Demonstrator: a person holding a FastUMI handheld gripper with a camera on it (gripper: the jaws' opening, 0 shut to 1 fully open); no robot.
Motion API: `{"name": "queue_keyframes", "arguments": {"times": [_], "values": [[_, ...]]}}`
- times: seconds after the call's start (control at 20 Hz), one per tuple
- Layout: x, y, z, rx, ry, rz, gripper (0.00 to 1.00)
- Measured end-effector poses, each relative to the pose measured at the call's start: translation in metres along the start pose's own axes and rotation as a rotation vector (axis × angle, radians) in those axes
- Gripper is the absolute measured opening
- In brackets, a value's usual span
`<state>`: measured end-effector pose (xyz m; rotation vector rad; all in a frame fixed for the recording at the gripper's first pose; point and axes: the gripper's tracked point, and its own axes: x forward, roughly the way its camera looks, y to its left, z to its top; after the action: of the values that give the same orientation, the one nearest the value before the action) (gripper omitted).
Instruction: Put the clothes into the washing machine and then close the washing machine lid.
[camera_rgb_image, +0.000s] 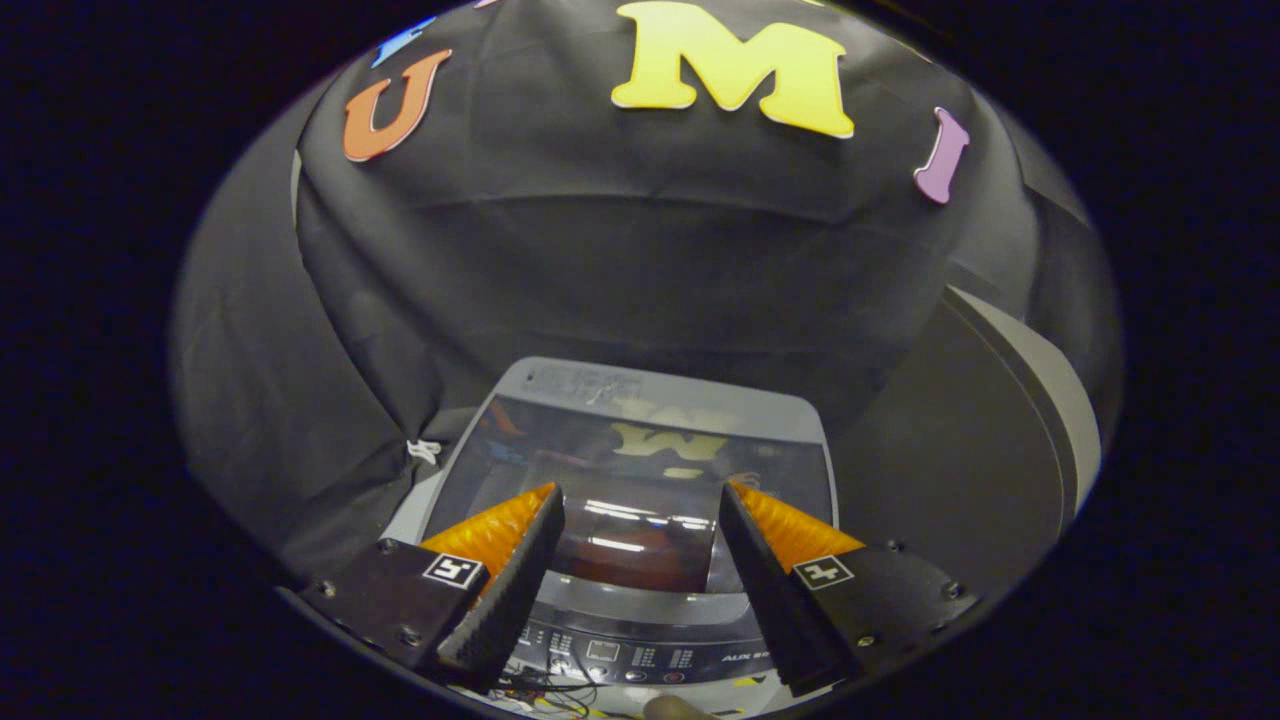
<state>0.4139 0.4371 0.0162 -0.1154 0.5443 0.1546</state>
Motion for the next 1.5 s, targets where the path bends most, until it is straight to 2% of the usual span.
{"name": "queue_keyframes", "arguments": {"times": [0.55,0.85,1.0,1.2,1.5], "values": [[-0.007,-0.011,0.005,0.058,0.014,0.003,0.98],[-0.041,-0.013,0.003,0.07,-0.028,0.008,0.98],[-0.079,-0.012,-0.005,0.058,-0.065,0.023,0.98],[-0.153,-0.032,0.004,0.06,-0.209,0.054,0.98],[-0.279,-0.118,0.003,0.121,-0.47,0.05,0.98]]}}
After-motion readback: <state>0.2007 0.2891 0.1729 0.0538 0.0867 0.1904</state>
